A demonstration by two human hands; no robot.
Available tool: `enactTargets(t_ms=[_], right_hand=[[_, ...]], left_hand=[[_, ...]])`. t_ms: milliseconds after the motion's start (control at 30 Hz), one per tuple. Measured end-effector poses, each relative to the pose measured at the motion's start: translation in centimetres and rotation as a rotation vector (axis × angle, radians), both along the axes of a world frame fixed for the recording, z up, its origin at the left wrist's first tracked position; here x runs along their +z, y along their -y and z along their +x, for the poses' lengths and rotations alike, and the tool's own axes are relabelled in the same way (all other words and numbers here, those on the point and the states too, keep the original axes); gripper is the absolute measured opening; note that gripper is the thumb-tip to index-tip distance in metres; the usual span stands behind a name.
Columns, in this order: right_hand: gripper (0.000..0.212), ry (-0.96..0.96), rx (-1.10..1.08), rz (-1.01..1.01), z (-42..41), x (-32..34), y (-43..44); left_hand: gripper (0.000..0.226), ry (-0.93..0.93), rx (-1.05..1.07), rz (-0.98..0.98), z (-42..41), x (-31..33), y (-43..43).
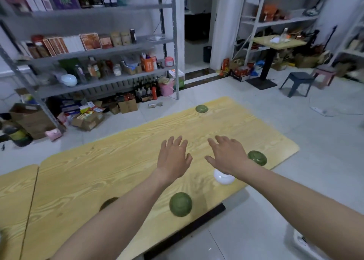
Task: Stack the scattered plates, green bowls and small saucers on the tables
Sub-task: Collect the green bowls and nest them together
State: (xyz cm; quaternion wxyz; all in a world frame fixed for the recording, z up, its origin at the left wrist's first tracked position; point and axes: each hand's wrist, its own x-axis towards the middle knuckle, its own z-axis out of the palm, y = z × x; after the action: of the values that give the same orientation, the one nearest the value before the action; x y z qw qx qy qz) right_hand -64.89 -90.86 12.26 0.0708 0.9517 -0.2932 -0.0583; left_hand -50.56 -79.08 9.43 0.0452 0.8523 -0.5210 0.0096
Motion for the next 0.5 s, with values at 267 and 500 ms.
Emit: enactTargets(t_ms=[267,500], right_hand=[[0.064,0.049,0.006,0.011,-6.7,0.7,8.7],[0.062,0.087,0.042,0.013,-6.3,1.0,14.4]], left_hand=[[0.057,0.002,0.086,0.025,-6.5,0.4,8.0],[0.056,0.061,0.108,0.025,-6.7,1.2,13.3]])
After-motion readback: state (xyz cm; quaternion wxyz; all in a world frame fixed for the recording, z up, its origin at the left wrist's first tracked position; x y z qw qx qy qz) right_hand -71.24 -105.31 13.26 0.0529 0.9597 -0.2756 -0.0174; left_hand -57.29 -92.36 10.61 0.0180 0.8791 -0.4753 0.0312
